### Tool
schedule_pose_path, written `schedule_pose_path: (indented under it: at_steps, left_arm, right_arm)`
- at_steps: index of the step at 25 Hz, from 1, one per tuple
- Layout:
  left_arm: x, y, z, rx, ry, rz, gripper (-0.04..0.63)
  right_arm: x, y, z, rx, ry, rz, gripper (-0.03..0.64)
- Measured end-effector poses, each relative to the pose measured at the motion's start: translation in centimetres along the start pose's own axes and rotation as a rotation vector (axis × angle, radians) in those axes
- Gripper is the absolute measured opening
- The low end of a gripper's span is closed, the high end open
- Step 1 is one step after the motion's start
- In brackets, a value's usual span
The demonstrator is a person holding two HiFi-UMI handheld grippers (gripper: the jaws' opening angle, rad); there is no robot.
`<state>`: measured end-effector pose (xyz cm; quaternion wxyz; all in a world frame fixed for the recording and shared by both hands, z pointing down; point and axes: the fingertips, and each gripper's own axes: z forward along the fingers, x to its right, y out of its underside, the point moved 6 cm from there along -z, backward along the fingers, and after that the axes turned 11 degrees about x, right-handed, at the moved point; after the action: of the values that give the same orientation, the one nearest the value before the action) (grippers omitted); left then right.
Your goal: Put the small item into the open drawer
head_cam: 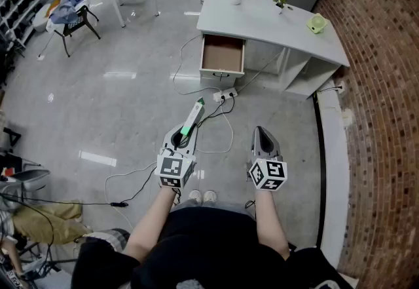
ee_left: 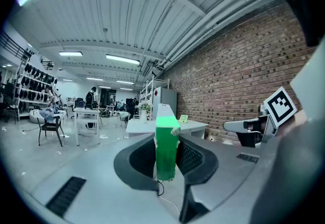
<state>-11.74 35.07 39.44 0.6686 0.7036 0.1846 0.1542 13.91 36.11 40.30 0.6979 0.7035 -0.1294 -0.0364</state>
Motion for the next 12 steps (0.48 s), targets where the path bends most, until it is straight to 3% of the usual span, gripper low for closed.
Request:
schedule_pose_path:
  at_steps: [12]
  left_arm:
    - [-0.55,0.21,0.03,-0.011,-0.005,-0.008,0.086]
  right_arm:
    - [-0.19,0.13,0.18,-0.006,0.006,0.013,-0.002]
